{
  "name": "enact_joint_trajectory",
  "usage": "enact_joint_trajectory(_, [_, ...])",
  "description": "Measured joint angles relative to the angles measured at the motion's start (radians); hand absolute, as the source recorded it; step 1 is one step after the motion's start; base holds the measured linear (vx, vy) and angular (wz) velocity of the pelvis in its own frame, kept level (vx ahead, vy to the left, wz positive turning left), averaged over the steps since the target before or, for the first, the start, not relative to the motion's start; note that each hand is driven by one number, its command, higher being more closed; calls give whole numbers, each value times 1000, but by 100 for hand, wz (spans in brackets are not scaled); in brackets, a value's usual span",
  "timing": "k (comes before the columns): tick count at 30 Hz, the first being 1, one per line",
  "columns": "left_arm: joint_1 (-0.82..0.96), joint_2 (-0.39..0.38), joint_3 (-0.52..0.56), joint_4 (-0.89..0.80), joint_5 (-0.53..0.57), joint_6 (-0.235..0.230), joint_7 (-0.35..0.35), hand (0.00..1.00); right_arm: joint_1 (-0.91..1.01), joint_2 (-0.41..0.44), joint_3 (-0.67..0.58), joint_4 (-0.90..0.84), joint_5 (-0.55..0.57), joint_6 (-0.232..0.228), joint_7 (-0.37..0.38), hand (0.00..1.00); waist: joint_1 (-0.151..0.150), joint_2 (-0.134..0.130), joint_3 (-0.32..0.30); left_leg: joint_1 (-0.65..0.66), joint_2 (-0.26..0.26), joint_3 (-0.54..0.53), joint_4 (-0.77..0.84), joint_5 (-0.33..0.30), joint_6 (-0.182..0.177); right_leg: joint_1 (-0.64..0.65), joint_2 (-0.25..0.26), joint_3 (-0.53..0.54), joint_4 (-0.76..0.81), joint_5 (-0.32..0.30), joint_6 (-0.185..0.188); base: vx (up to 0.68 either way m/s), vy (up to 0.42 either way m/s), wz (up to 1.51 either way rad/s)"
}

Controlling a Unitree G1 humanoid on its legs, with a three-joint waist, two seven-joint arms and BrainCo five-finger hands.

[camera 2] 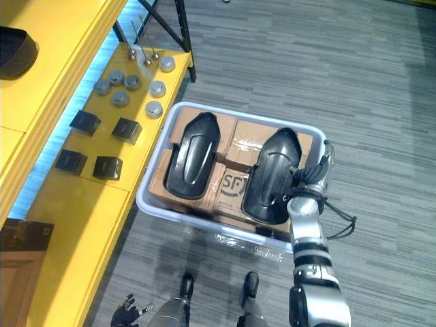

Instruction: Walk over and take plastic housings, then place them on the shelf

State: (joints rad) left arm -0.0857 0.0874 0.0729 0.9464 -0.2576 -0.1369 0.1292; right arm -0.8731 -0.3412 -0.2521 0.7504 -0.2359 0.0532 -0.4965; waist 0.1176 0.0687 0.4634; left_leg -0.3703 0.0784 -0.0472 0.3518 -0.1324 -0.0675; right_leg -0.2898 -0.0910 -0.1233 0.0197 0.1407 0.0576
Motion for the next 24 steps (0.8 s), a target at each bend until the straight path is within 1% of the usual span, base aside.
enact_joint_trajectory(1, [-8, 4, -20, 4, -12, -4, 2, 0, -15, -14, -1, 47, 2, 8, 0, 0, 5, 6, 3, -15, -2, -8, 12, -3, 1, -9, 0, -1, 1, 3, 0, -100, 64, 4])
enact_joint_trajectory(3, [-25, 4, -26, 25, -35, -7, 17, 0, -49, -17, 0, 128, 26, 22, 0, 0, 11, 11, 6, -44, -3, -16, 32, -15, 1, -33, 2, 3, 5, 12, 0, -96, 63, -4])
enact_joint_trajectory(6, [-40, 10, -62, 35, -72, -9, 33, 0, -88, -18, -2, 222, 38, 42, 2, 0, 11, 23, 14, -81, -6, -26, 60, -25, 7, -58, 2, 4, 6, 24, 1, -72, 49, -3])
enact_joint_trajectory(7, [-42, 9, -64, 36, -77, -9, 37, 0, -97, -19, -1, 243, 38, 42, 0, 100, 10, 26, 16, -91, -7, -31, 67, -26, 6, -64, 3, 3, 6, 26, -1, -68, 42, 0])
enact_joint_trajectory(10, [-67, 11, -73, 61, -87, -6, 40, 0, -118, -42, -2, 300, 40, 46, 8, 100, 20, 27, 17, -106, -7, -33, 76, -26, 6, -76, 4, 2, 7, 32, -3, -30, 15, 1])
enact_joint_trajectory(12, [-77, 17, -100, 70, -93, -7, 43, 0, -130, -63, -2, 328, 39, 47, 8, 100, 21, 27, 17, -117, -5, -35, 83, -27, 5, -80, 8, 1, 7, 32, -3, -16, 8, 0])
enact_joint_trajectory(14, [-83, 21, -103, 75, -93, -7, 43, 0, -145, -77, -3, 348, 39, 53, 12, 100, 19, 27, 17, -122, -4, -35, 83, -27, 5, -87, 8, 3, 9, 33, -4, 3, 4, -2])
enact_joint_trajectory(17, [-87, 21, -105, 77, -99, -7, 43, 0, -168, -96, -12, 381, 39, 52, 43, 100, 20, 27, 17, -125, -3, -37, 82, -26, 5, -93, 10, 3, 11, 33, -4, 20, 3, -2])
enact_joint_trajectory(20, [-91, 23, -127, 77, -113, -8, 43, 0, -195, -126, -22, 432, 40, 53, 67, 100, 23, 27, 17, -113, -4, -38, 70, -24, 6, -90, 10, 6, 11, 33, -4, 57, 5, -3])
enact_joint_trajectory(24, [-94, 22, -155, 55, -113, -8, 47, 0, -195, -155, -18, 491, 34, 56, 100, 100, 24, 27, 17, -61, -7, -39, 37, -18, 7, -51, 8, 6, 1, 32, -4, 59, 12, 1])
